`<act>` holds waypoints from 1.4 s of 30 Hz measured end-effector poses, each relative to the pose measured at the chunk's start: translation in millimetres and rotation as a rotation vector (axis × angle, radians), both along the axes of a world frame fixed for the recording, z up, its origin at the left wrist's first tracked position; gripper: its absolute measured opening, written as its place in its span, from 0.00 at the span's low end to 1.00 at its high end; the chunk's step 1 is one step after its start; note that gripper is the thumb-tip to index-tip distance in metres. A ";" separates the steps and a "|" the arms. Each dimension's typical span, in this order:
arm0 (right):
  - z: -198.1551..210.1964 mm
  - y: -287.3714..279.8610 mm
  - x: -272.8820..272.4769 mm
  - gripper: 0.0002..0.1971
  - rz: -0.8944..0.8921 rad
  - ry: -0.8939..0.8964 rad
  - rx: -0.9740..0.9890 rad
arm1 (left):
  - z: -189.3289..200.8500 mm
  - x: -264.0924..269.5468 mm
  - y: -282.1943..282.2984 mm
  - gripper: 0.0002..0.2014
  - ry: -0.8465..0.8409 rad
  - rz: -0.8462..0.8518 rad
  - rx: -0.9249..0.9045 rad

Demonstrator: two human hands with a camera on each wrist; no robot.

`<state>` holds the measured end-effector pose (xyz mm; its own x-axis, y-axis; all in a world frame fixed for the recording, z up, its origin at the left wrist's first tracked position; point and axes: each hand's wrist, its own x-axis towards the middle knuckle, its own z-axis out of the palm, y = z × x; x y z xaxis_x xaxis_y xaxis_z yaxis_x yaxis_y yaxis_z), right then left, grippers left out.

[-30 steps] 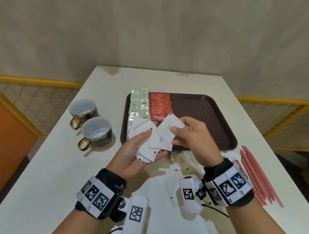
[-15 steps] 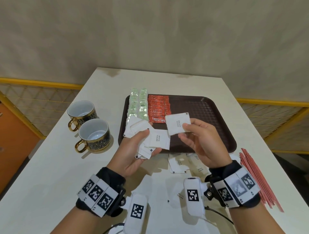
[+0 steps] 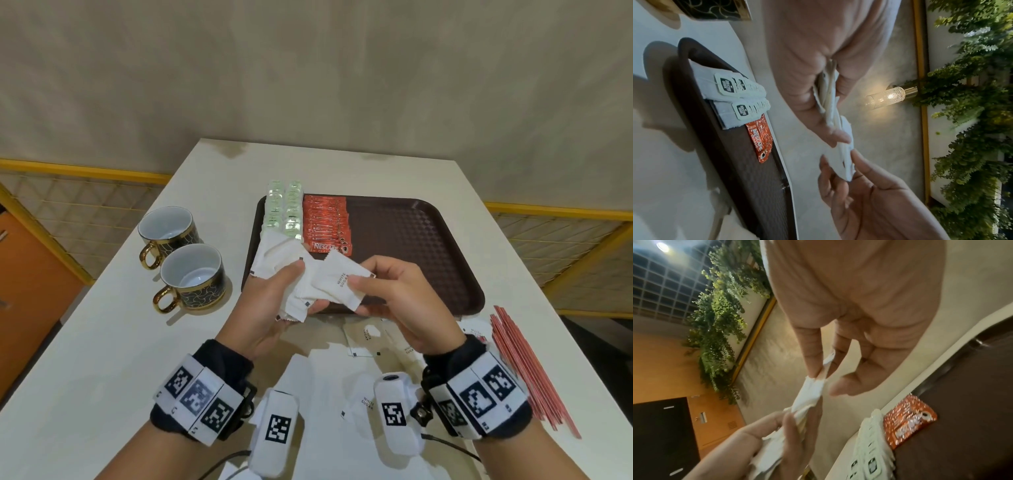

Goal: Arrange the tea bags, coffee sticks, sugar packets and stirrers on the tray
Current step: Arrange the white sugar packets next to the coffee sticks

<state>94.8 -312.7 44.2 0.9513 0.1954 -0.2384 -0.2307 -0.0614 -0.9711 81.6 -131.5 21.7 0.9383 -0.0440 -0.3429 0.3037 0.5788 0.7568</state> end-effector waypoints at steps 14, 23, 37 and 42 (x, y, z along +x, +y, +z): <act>14.1 3.0 14.6 0.03 -0.047 -0.098 0.099 | 0.9 0.1 -2.6 0.17 -0.093 -0.315 0.263; 5.4 -12.2 17.4 0.03 -0.145 -0.139 0.054 | -5.4 -1.1 -11.8 0.14 -0.037 -0.107 0.130; -22.8 5.6 11.4 0.11 -0.152 -0.005 -0.012 | -10.5 -6.8 -30.7 0.13 -0.151 -0.092 0.102; -11.6 0.8 21.3 0.12 -0.114 -0.061 -0.042 | -10.2 -0.1 -33.5 0.12 -0.122 -0.074 0.105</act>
